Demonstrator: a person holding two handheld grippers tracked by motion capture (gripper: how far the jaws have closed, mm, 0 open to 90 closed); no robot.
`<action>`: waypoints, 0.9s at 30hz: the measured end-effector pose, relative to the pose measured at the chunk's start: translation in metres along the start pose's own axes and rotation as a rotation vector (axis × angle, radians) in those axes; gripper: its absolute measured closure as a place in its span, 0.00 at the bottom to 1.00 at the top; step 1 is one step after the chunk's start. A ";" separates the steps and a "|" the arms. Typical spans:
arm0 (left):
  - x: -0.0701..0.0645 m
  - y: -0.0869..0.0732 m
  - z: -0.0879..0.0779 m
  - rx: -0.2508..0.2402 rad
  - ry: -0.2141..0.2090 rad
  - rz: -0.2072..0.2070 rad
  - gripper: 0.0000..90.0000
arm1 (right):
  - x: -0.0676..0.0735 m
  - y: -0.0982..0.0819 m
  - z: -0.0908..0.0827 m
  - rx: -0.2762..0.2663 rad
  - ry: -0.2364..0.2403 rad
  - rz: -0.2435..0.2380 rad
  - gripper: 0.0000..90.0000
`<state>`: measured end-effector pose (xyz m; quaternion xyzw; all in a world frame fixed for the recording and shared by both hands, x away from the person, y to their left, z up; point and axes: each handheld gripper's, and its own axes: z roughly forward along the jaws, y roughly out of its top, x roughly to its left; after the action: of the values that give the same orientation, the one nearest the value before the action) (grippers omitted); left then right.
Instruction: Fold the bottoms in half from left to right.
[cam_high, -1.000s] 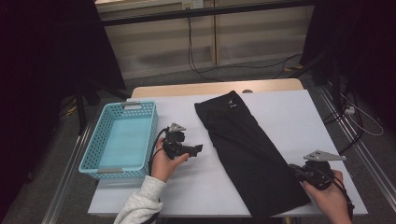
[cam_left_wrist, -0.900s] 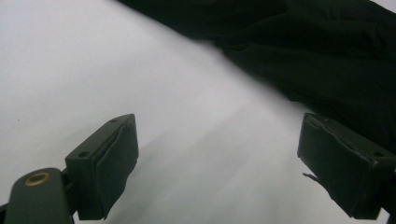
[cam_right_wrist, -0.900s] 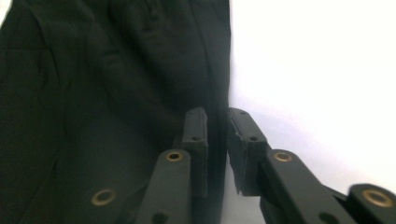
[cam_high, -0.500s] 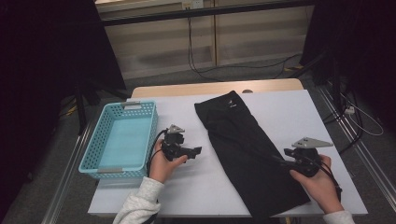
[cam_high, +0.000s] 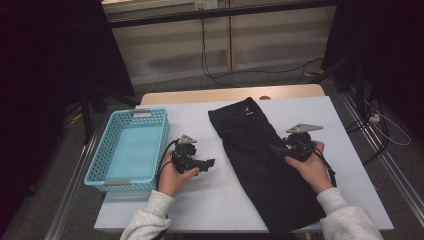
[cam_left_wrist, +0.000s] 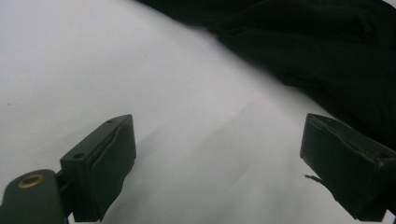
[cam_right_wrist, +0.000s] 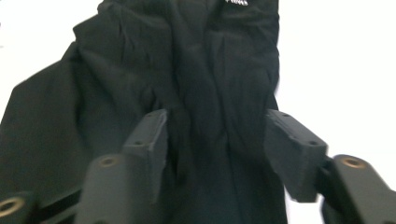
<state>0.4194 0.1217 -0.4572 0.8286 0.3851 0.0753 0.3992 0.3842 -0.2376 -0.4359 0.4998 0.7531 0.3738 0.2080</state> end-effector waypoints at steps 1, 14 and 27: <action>0.000 0.000 -0.001 0.000 0.002 0.002 0.12 | 0.001 0.004 0.004 0.000 0.002 0.005 0.50; -0.004 0.001 -0.006 -0.019 0.001 0.003 0.12 | 0.007 0.019 0.054 0.071 0.014 -0.003 0.77; 0.000 0.002 -0.007 -0.025 0.002 -0.010 0.12 | 0.000 0.026 0.049 0.048 -0.003 -0.014 1.00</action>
<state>0.4175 0.1254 -0.4511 0.8215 0.3889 0.0790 0.4095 0.4330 -0.2144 -0.4470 0.5002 0.7649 0.3532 0.1996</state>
